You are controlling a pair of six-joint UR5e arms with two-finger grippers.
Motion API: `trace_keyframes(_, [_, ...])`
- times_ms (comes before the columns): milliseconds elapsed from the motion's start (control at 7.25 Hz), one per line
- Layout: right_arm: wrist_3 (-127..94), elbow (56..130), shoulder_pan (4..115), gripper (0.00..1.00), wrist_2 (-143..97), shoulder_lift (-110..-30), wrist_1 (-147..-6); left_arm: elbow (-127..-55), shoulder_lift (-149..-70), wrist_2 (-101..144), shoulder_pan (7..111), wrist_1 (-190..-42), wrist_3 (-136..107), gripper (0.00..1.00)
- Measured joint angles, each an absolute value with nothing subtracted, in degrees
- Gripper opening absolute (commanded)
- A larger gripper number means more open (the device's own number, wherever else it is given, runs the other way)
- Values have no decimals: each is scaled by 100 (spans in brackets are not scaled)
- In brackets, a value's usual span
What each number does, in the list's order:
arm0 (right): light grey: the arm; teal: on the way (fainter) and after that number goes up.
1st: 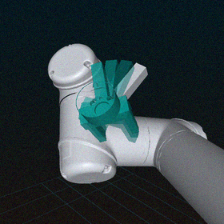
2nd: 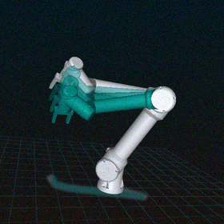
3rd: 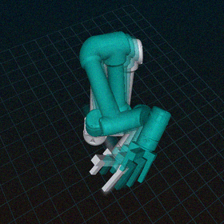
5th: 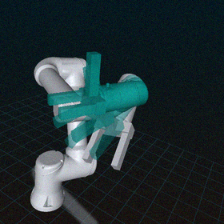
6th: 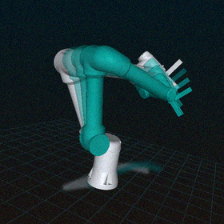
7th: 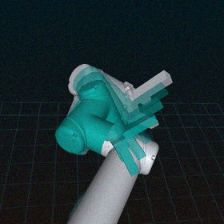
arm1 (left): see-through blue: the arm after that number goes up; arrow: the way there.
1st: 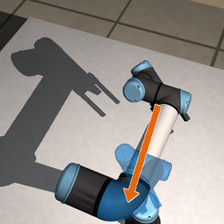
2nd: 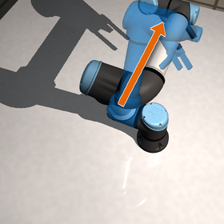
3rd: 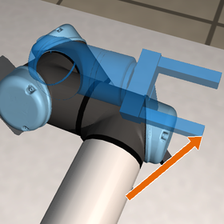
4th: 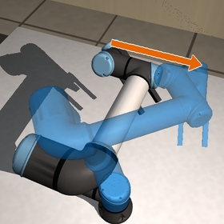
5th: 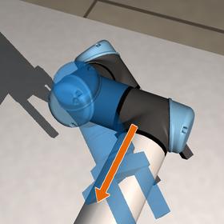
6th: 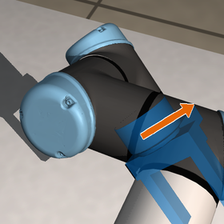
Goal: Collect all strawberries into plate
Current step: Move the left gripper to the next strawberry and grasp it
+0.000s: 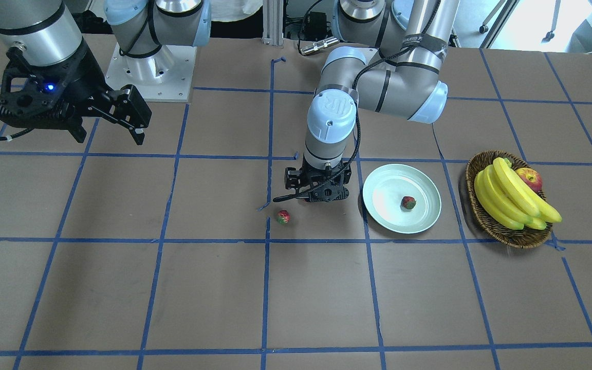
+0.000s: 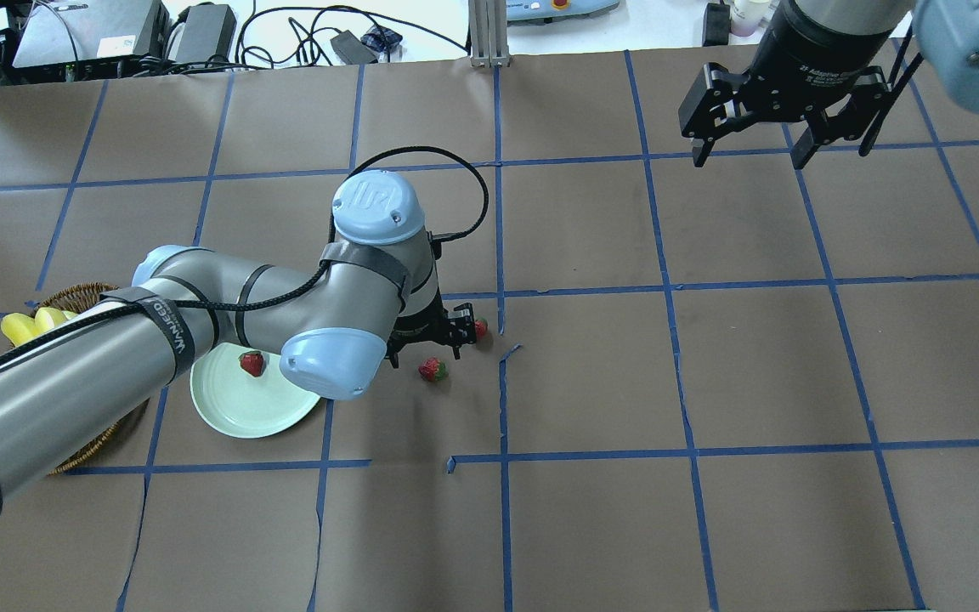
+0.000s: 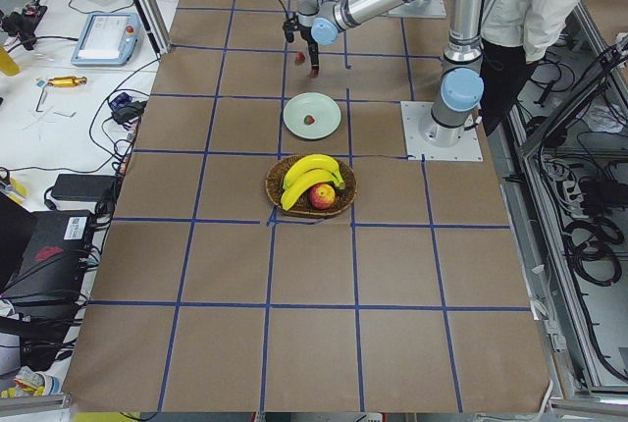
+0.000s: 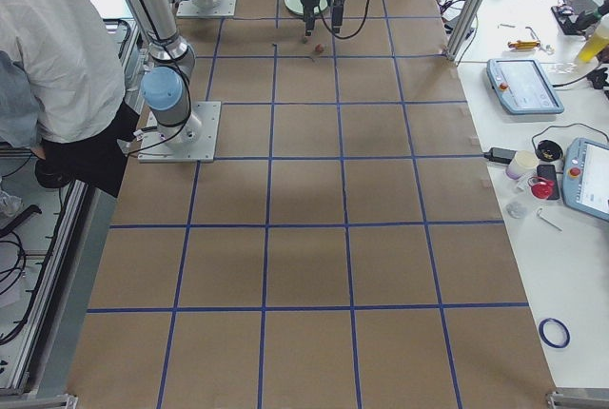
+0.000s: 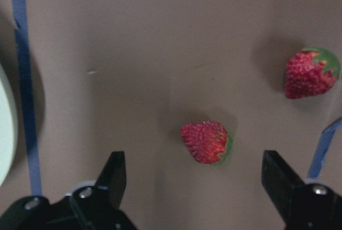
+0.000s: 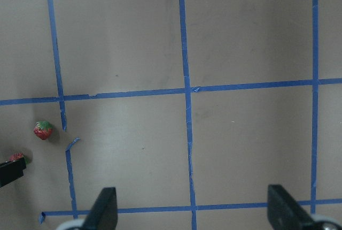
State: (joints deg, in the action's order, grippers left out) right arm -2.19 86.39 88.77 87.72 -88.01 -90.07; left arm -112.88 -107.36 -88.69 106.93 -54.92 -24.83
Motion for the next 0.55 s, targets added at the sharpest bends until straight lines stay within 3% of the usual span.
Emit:
trace_keyframes(414, [-236, 8639, 8877, 100, 8771, -8798, -9009, -11294, -10937, -8896, 10721, -5391, -2584, 71])
trace_keyframes(552, [-235, 8632, 8877, 100, 8772, -8793, -9011, -11296, -10991, -8907, 10722, -5373, -2587, 63])
